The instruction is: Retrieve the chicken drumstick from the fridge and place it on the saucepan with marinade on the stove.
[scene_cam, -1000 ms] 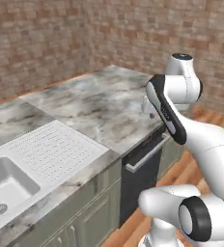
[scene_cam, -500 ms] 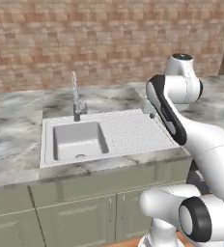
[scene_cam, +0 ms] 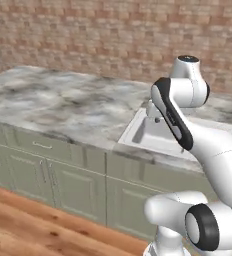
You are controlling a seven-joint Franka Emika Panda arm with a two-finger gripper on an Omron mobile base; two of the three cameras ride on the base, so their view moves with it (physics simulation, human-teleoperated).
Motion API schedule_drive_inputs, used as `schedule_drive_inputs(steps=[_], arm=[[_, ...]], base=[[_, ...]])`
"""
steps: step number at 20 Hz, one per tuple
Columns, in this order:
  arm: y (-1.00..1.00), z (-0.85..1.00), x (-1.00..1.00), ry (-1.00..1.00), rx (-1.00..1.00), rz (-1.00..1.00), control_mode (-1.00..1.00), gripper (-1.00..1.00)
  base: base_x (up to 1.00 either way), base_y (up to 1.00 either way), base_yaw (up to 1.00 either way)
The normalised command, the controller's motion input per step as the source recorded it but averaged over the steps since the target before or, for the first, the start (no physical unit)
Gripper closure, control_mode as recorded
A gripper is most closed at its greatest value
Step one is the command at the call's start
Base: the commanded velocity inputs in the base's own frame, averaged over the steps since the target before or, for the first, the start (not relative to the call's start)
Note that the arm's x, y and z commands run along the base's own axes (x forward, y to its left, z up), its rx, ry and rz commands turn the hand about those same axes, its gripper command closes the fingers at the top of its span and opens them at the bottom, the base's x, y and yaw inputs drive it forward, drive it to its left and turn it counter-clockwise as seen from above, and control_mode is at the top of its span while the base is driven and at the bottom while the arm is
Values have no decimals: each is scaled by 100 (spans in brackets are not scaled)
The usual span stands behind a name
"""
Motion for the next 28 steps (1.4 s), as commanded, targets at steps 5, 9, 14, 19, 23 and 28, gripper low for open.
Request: schedule_drive_inputs(steps=[5,9,14,19,23,28], arm=[[0,0,0,0,0,0,100,-100],[0,0,0,0,0,0,100,-100],[0,0,0,0,0,0,100,-100],[0,0,0,0,0,0,100,-100],[0,0,0,0,0,0,100,-100],[0,0,0,0,0,0,100,-100]], base=[[4,12,94],[28,25,85],[73,23,72],[100,14,37],[100,25,21],[100,1,1]])
